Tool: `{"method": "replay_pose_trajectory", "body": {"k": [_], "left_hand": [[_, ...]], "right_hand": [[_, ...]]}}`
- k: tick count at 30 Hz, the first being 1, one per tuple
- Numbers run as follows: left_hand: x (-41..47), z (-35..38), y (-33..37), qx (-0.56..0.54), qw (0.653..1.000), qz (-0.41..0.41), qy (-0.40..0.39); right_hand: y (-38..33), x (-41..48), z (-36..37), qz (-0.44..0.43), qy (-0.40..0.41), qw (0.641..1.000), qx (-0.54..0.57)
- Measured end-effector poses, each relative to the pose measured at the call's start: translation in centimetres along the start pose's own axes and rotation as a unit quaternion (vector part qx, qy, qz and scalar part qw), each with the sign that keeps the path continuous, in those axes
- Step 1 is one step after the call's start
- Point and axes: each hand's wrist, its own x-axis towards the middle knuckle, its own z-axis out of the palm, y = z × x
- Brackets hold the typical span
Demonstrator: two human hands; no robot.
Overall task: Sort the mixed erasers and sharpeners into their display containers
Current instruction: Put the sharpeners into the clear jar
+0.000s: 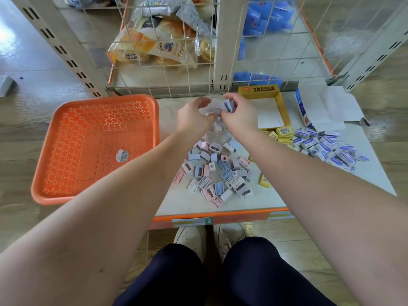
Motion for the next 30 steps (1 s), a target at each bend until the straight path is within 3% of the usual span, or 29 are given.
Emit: {"method": "replay_pose_trajectory", "body": {"k": [7,10,12,15,18,22,30], "left_hand": [[-0.3,-0.6,-0.3,-0.008,1.000,0.001,0.011],[0.1,-1.5,-0.9,-0.019,0.998,-0.009,0.054],[0.3,-2.2,-1.6,-0.009,0.997,-0.042,0.063],[0.0,-2.4,-3.0,0.033,0.992,-0.120,-0.003],[-0.8,-2.2,-4.2,0.079,0.980,-0.156,-0.095],[-1.1,-2.2,-4.3,0.146,0.973,-0.119,-0.137],[-1.6,-1.5,-5.1,0.248,0.944,-0.046,-0.212]], "right_hand": [[0.8,-0.1,-0.5,0.000,-0.016,1.000,0.009],[1.0,-1.0,-1.1,-0.062,-0.025,0.997,-0.041],[1.2,-2.1,-1.5,-0.125,-0.074,0.986,-0.085],[2.0,-3.6,-1.5,-0.196,-0.139,0.957,-0.161],[2.5,-4.0,-1.8,-0.227,-0.135,0.945,-0.191],[2.7,-3.9,-2.3,-0.227,-0.130,0.938,-0.227],[3.3,-4.8,-1.5,-0.196,-0.282,0.901,-0.265]]}}
